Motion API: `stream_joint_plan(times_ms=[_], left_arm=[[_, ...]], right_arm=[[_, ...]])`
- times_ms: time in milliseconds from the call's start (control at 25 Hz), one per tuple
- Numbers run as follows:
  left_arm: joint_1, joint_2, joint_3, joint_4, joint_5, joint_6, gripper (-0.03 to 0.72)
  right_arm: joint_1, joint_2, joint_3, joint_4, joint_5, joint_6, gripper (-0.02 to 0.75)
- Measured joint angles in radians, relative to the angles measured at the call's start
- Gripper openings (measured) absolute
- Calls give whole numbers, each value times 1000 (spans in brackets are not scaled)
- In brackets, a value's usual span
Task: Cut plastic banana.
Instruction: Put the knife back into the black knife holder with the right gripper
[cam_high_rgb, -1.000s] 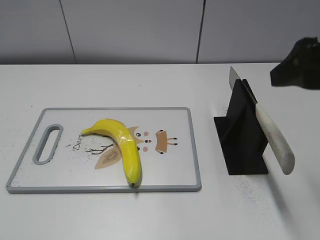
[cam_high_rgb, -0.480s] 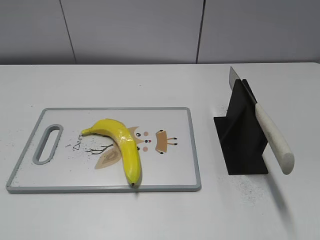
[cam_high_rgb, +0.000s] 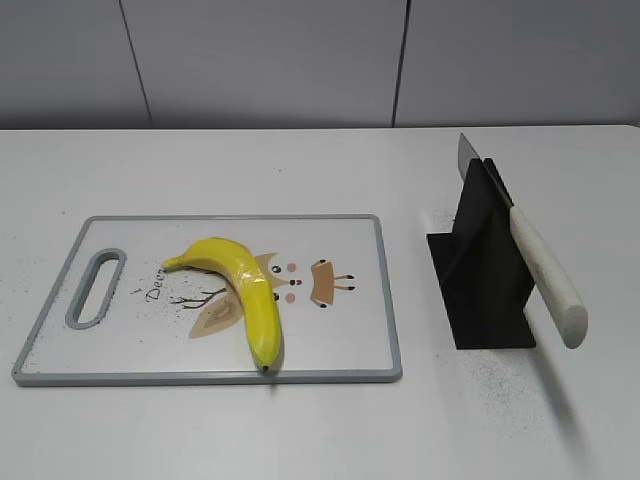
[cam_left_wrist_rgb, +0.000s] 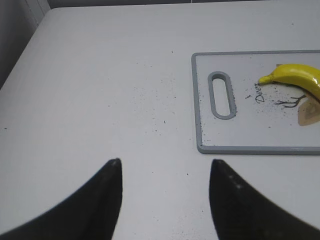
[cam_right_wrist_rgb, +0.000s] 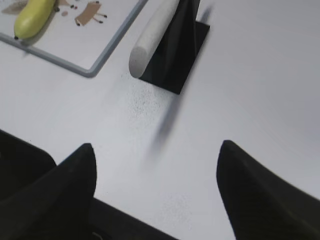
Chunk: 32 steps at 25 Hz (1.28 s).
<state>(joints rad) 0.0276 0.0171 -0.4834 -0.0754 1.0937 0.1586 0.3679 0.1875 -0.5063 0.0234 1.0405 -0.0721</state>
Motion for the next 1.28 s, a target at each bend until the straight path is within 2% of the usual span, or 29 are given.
stream_joint_plan(times_ms=[240, 400, 720, 880, 1280], left_arm=[[0, 0, 0, 0, 0, 0, 520], [0, 0, 0, -1, 0, 0, 520], [0, 0, 4, -1, 0, 0, 514], [0, 0, 5, -1, 0, 0, 513], [0, 0, 6, -1, 0, 0, 512]], right_arm=[[0, -173, 0, 0, 1, 1, 564], [-13, -193, 0, 0, 2, 1, 564], [-252, -193, 6, 0, 2, 2, 564], [-336, -193, 6, 0, 2, 2, 564], [-348, -193, 6, 0, 2, 2, 564]])
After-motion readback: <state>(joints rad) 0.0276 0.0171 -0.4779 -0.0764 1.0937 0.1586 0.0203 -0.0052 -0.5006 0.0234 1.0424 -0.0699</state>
